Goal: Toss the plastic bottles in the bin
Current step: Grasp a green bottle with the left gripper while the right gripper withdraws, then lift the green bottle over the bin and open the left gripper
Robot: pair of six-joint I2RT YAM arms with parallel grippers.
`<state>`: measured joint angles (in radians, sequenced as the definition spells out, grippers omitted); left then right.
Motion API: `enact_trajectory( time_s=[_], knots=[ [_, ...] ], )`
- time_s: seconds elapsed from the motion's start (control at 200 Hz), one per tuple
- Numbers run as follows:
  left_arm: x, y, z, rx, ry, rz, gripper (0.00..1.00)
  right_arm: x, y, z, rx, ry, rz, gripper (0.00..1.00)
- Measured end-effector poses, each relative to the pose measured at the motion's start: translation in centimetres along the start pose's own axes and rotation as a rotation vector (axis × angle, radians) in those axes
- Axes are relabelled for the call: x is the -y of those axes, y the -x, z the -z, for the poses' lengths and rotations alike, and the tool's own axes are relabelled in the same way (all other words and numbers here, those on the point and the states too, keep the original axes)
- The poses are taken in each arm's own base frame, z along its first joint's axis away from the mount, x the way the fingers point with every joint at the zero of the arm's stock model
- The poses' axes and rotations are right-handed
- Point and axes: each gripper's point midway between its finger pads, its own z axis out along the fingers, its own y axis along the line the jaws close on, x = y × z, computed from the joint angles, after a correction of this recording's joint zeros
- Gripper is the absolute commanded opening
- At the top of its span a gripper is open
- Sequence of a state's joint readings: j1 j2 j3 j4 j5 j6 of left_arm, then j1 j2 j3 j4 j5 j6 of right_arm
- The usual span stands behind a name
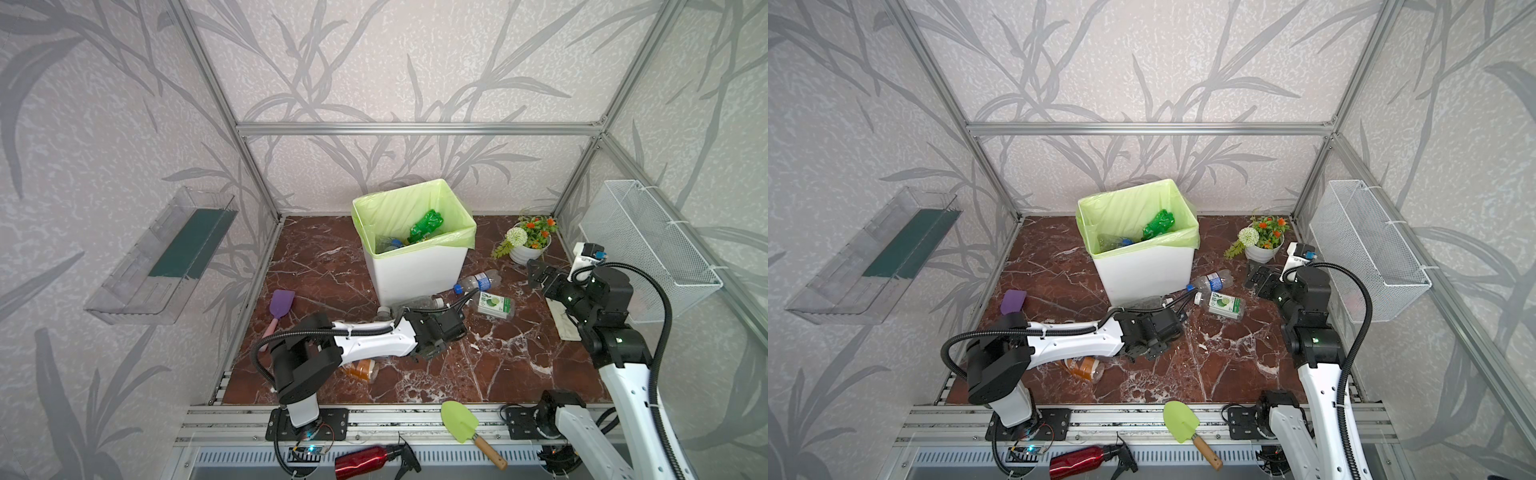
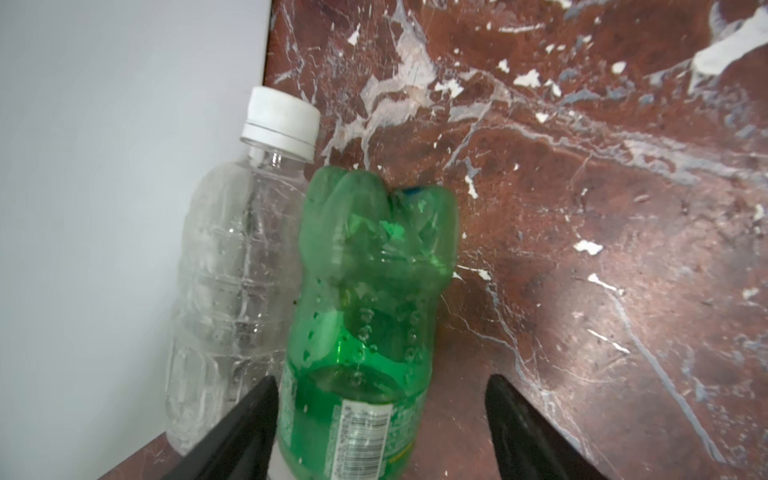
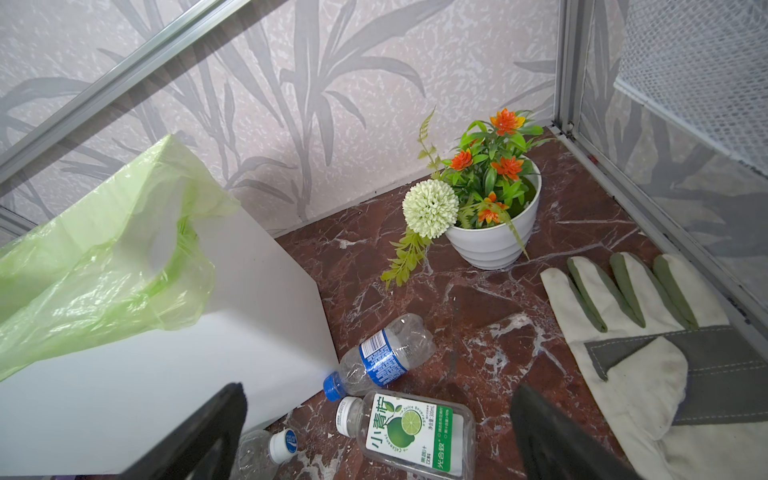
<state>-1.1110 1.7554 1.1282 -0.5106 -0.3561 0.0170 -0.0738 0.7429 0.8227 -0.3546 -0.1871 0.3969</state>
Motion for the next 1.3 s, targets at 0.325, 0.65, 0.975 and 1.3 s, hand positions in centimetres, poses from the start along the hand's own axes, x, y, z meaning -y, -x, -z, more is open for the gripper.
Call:
enact_trajectory(
  time_s=[0.325, 0.65, 0.975, 1.3],
  knots=[
    [1.7, -0.5, -1.6, -0.053, -0.068, -0.015, 0.71, 1.0, -0.1, -0.6, 0.002, 0.004, -0.059, 0.99],
    [2.2, -0.7, -1.7, -0.06, -0.096, -0.023, 0.45, 1.0, 0.2, -0.8, 0.01, 0.022, -0.076, 0.99],
    [-4.3, 6.4, 12.3, 0.427, -0.073, 0.148, 0.38, 1.8, -1.0, -1.4, -0.015, 0.015, -0.104, 0.99],
    [-18.9, 6.9, 42.9, 1.281, 0.231, 0.248, 0.35, 2.0, -1.4, -1.9, -0.018, 0.026, -0.14, 0.99]
  ],
)
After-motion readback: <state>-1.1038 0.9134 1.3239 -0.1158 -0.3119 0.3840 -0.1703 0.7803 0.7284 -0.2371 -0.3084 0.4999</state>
